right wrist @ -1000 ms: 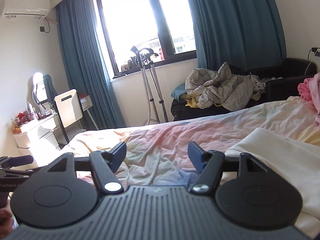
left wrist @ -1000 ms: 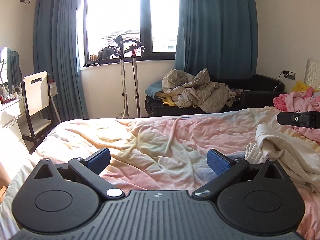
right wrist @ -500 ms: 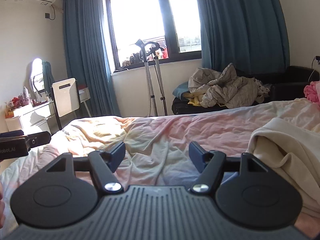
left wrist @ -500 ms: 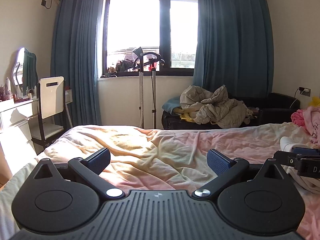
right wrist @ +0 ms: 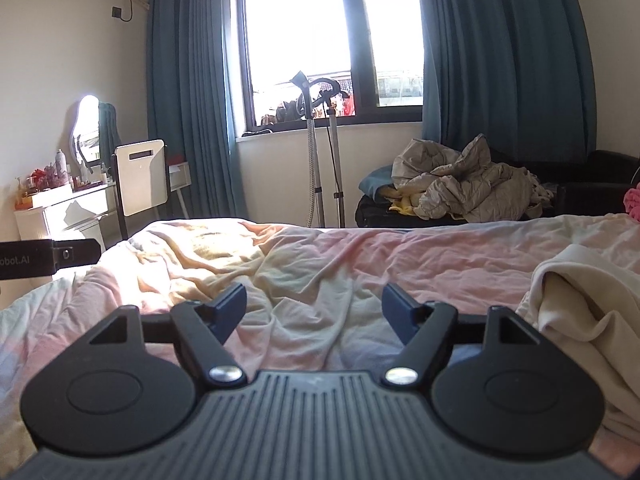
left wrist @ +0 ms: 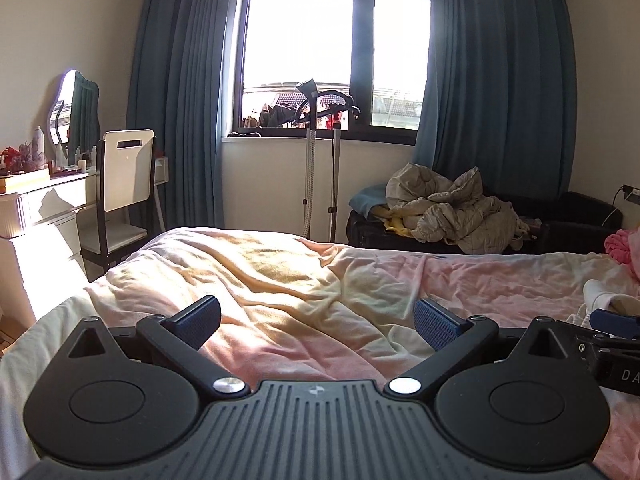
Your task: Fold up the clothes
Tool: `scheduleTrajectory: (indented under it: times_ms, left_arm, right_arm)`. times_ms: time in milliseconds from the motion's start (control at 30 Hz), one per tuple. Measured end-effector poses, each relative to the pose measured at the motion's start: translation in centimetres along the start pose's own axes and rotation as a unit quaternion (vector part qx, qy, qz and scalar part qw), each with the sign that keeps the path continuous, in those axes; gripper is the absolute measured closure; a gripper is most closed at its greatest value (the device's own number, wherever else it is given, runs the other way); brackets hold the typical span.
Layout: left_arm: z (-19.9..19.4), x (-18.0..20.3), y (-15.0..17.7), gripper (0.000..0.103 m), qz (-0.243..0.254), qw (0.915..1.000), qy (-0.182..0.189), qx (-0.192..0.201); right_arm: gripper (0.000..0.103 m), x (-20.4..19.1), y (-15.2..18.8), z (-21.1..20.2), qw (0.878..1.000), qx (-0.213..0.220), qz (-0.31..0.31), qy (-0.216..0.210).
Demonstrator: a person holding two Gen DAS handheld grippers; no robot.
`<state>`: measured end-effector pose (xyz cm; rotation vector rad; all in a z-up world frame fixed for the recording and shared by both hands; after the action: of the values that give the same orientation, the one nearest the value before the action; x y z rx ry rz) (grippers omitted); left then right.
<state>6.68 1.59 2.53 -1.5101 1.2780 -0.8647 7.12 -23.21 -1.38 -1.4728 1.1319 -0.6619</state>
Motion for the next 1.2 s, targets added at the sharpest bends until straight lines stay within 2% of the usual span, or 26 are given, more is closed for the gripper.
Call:
scheduleTrajectory:
  times_ms: [167,333,500,533,767,1200]
  left_arm:
    - [-0.2,0.2,0.8,0.000,-0.004,0.9995,0.016,-0.026]
    - [-1.2,0.4,0.9,0.000,0.014,0.9999,0.005,0.000]
    - [-1.8,0.2,1.1,0.000,0.006,0.9997,0.008,0.022]
    - [-1.8,0.3,1.2,0.000,0.008,0.9997,0.007,0.024]
    - [-2.0,0.8,1.7,0.000,0.021,0.9994,0.009,0.024]
    - [-1.5,0.3,2.0,0.000,0.013,0.9997,0.010,0.017]
  right_arm:
    - [0.024,-0.3,-0.1,-0.5,1.000,-0.001,-0.007,0.008]
    - [0.012,-0.3,0.1,-0.8,1.000,-0.004,-0.006,0.024]
    - [0.007,-0.3,0.4,-1.2,1.000,-0.002,0.002,0.024]
    - [0.000,-0.4,0.4,-1.3,1.000,0.001,0.002,0.023]
    - [0.000,-1.4,0.5,-1.3,0.999,0.002,-0.025,0.022]
    - [0.000,-0.7,1.0,-1.0,0.999,-0.015,0.001,0.031]
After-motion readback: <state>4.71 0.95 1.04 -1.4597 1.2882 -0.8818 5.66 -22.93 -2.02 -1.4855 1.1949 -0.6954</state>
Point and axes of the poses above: each gripper's, at about its wrist camera, not at the fingertips, and z roughly the way its jaws point, x to its right, y to its underside, the point moved 4 cm from there along z, roughly the way its jaws point, and after that the axes turned 15 degrees about -y, right-handed, at the moved point
